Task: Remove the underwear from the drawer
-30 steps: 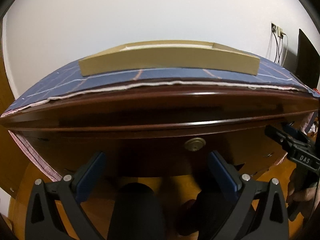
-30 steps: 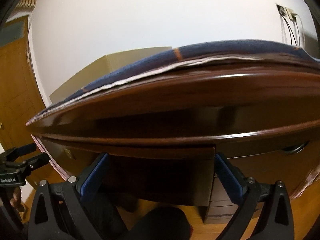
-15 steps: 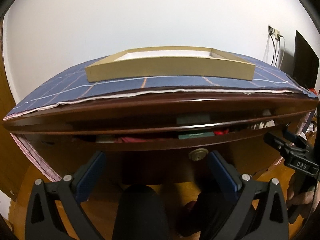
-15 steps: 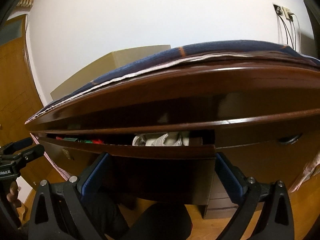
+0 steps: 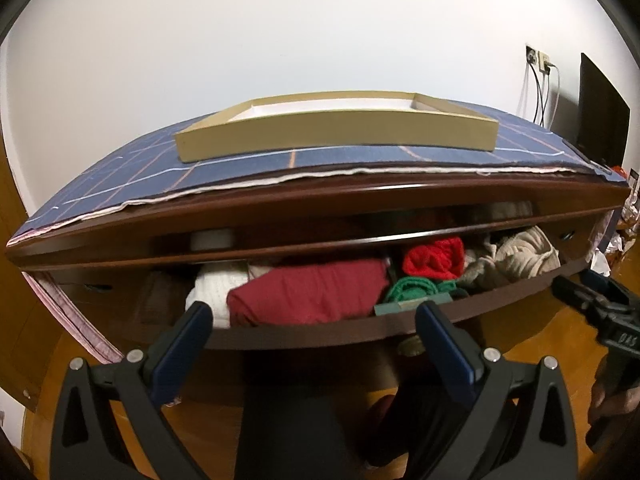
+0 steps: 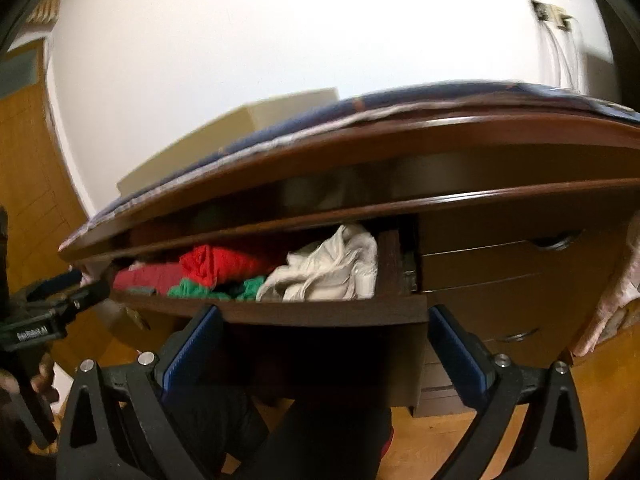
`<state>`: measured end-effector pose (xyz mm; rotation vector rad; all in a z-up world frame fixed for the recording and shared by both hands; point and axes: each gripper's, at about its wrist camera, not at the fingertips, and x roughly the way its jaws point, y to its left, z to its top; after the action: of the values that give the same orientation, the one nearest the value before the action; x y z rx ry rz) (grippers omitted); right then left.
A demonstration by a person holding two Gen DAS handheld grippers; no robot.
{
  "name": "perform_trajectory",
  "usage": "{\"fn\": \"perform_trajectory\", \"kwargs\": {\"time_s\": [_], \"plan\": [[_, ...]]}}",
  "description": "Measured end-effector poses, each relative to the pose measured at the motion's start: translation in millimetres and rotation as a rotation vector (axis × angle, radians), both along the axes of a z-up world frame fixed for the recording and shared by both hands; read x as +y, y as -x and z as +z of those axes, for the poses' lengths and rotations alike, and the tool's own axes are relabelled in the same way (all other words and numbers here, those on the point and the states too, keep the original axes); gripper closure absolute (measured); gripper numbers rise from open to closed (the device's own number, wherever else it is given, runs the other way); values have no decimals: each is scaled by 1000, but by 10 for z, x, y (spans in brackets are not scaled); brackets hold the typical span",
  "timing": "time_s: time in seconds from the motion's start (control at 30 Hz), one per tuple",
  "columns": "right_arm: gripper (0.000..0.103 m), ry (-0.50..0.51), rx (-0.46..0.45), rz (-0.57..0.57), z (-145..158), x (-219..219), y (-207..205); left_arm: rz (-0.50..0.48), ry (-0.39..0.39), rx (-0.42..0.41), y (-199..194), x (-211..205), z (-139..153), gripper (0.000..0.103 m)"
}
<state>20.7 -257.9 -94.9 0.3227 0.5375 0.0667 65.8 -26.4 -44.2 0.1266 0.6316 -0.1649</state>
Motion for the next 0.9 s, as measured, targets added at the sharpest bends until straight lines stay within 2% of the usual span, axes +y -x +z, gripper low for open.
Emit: {"fn": "perform_trajectory", "kwargs": {"time_s": [0.07, 0.1, 0.17, 0.2, 0.27, 0.33, 0.37, 0.43, 0.6, 0.9], "plan": [[1, 14, -69, -53, 176, 9, 181, 2, 3, -10, 6, 35, 29, 0], [1, 38, -107, -35, 293, 79, 222, 5, 1, -18, 0, 51, 49, 0], [2, 91, -119, 21, 421, 215, 194, 10, -8, -30, -28, 71, 84, 0], [6, 130, -120, 50, 487, 326, 154, 12, -10, -33, -50, 77, 100, 0], [25, 177, -111, 82, 544, 503, 63, 18, -7, -32, -97, 101, 103, 0], [60, 194, -66, 98, 509, 595, -63, 31, -2, -1, -188, 115, 75, 0], [65, 184, -23, 106, 471, 643, -175, 37, -2, 13, -221, 127, 57, 1], [66, 163, 37, 109, 365, 661, -291, 50, -12, 50, -290, 142, -7, 1], [66, 158, 118, 122, 206, 742, -431, 68, -19, 89, -367, 224, -124, 1], [65, 140, 188, 131, 167, 752, -519, 84, -15, 113, -437, 266, -167, 0]]}}
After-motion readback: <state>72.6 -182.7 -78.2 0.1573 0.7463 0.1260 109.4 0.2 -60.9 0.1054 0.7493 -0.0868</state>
